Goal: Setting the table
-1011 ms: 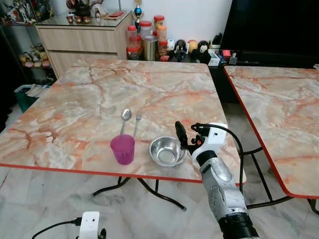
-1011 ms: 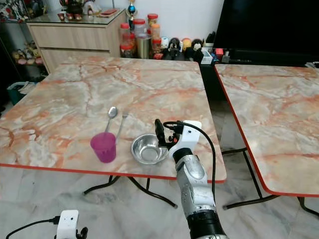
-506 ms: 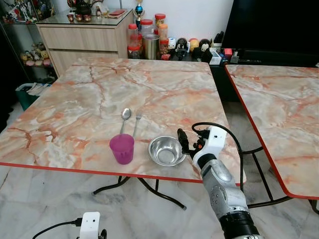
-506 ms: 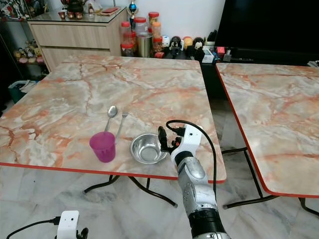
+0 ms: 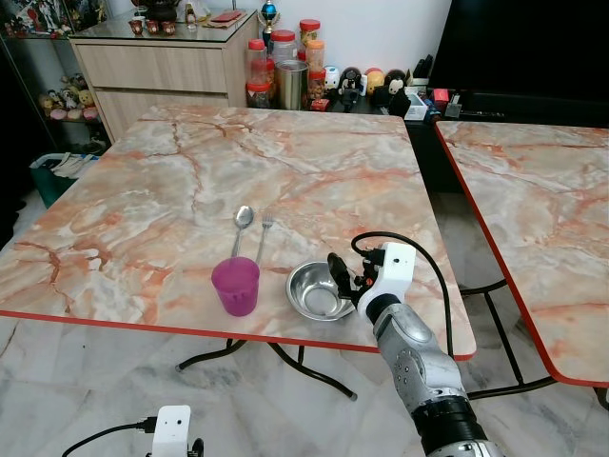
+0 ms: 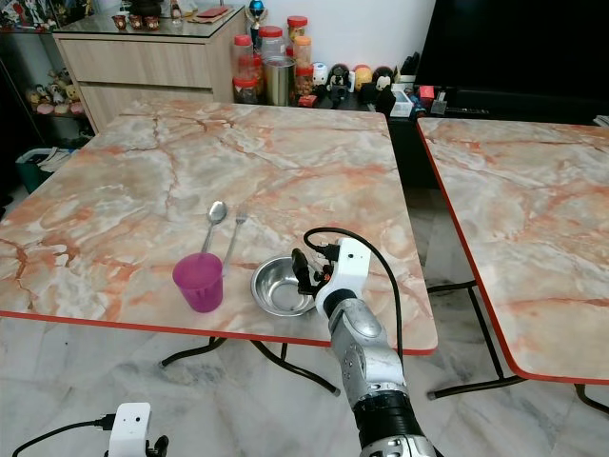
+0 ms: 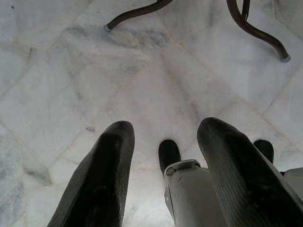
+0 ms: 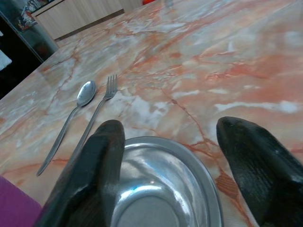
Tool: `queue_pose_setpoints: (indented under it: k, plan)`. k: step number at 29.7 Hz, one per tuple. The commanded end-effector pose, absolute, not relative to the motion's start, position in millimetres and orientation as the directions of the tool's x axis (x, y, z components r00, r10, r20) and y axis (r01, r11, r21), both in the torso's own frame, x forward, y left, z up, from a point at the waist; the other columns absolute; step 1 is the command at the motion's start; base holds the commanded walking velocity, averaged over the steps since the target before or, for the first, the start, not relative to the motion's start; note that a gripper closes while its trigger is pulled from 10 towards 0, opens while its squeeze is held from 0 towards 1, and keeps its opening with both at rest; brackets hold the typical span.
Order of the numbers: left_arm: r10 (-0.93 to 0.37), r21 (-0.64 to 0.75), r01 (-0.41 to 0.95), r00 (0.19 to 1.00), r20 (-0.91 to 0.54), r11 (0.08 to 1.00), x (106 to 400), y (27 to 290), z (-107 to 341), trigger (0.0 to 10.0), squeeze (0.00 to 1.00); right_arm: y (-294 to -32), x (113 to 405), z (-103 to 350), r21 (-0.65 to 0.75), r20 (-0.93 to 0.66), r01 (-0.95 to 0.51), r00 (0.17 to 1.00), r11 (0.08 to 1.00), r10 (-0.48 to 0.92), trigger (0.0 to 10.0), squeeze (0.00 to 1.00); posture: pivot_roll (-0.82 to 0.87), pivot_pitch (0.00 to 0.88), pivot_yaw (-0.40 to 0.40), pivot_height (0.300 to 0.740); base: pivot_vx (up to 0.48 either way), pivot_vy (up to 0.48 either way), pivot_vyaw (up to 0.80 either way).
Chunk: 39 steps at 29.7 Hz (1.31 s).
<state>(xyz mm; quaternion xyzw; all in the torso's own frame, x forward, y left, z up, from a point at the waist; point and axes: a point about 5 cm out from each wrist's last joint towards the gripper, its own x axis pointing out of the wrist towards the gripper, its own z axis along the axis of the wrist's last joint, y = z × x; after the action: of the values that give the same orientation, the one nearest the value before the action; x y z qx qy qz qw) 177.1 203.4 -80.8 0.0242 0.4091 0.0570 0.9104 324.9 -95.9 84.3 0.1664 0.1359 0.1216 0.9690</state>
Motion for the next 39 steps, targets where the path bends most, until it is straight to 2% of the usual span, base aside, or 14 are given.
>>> queue_pose_setpoints:
  k: [1, 2, 3, 4, 26, 39]
  plan:
    - [0.119, 0.086, -0.082, 0.649, -0.751, 0.993, 175, 204, -82, 10.0, 0.0, -95, 328, 88, 0.352, -0.22, -0.192, 0.934, 0.916, 0.28, 0.0, 0.0, -0.03, 0.0, -0.033, 0.74, 0.0, 0.0, 0.0]
    - [0.118, 0.087, -0.08, 0.649, -0.751, 0.993, 175, 204, -82, 10.0, 0.0, -95, 328, 88, 0.347, -0.222, -0.191, 0.935, 0.918, 0.278, 0.9, 0.0, -0.03, 0.0, -0.033, 0.74, 0.0, 0.0, 0.0]
    - [0.117, 0.087, -0.079, 0.65, -0.751, 0.993, 175, 204, -82, 10.0, 0.0, -95, 328, 87, 0.345, -0.224, -0.189, 0.935, 0.919, 0.276, 3.3, 0.0, -0.03, 0.0, -0.033, 0.74, 0.0, 0.0, 0.0]
    - [0.117, 0.087, -0.078, 0.651, -0.75, 0.993, 176, 204, -82, 10.0, 0.0, -96, 328, 86, 0.342, -0.233, -0.185, 0.933, 0.921, 0.273, 10.0, 0.0, -0.03, 0.0, -0.033, 0.74, 0.0, 0.0, 0.0]
    - [0.109, 0.078, -0.076, 0.648, -0.754, 0.994, 176, 202, -82, 10.0, 0.0, -97, 327, 77, 0.356, -0.302, -0.138, 0.919, 0.924, 0.254, 10.0, 0.0, -0.03, 0.0, -0.036, 0.74, 0.0, 0.0, 0.0]
    - [0.117, 0.086, -0.08, 0.643, -0.757, 0.993, 175, 204, -82, 10.0, 0.0, -89, 324, 67, 0.351, -0.36, -0.157, 0.887, 0.923, 0.288, 10.0, 0.0, -0.02, 0.0, -0.031, 0.74, 0.0, 0.0, 0.0]
